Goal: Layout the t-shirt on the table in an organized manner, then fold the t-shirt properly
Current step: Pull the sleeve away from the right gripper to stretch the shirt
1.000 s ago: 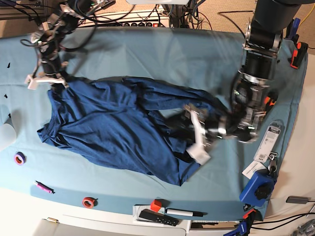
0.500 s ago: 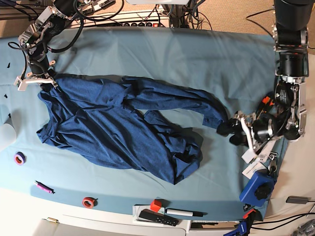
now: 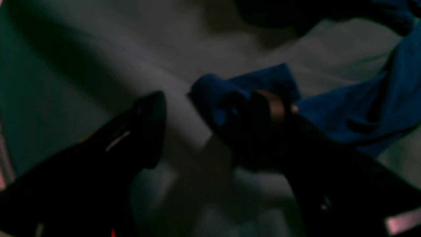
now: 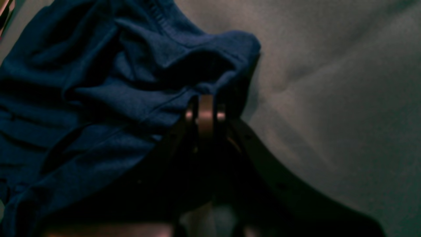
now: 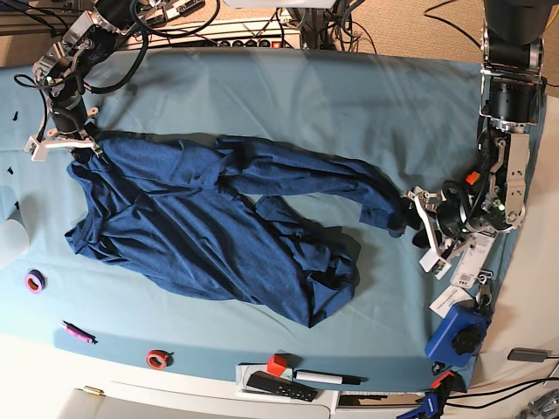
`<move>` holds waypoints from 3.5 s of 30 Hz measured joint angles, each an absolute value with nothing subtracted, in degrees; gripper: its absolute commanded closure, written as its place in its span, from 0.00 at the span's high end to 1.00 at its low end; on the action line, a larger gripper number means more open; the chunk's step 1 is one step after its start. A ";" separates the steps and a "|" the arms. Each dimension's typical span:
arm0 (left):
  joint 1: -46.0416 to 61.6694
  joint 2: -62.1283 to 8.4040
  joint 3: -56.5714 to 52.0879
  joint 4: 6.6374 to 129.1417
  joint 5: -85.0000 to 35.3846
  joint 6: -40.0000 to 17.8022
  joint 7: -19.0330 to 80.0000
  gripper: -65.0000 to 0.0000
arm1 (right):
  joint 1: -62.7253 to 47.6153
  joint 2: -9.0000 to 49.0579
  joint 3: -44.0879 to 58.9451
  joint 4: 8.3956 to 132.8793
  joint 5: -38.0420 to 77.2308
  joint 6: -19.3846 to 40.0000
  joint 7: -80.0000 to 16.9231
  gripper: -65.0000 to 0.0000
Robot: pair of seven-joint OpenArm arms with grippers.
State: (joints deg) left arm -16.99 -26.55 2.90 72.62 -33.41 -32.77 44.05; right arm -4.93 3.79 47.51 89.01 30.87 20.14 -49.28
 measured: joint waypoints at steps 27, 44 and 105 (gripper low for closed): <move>-13.96 -33.28 2.37 75.81 -54.13 -37.54 64.64 0.00 | -5.23 14.15 47.46 88.92 36.27 25.54 -61.39 0.00; -13.67 -37.82 -13.17 75.92 -78.08 -39.75 80.58 0.00 | -5.37 18.74 47.48 88.97 46.96 36.01 -71.70 0.00; 23.00 -31.73 -47.66 102.00 -83.68 -39.77 80.60 0.00 | -16.99 25.82 49.41 89.03 62.30 39.92 -79.99 0.00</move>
State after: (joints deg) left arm 23.00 -31.73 -47.66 102.00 -83.68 -39.77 80.60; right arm -16.99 25.82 49.41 89.03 62.30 39.92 -79.99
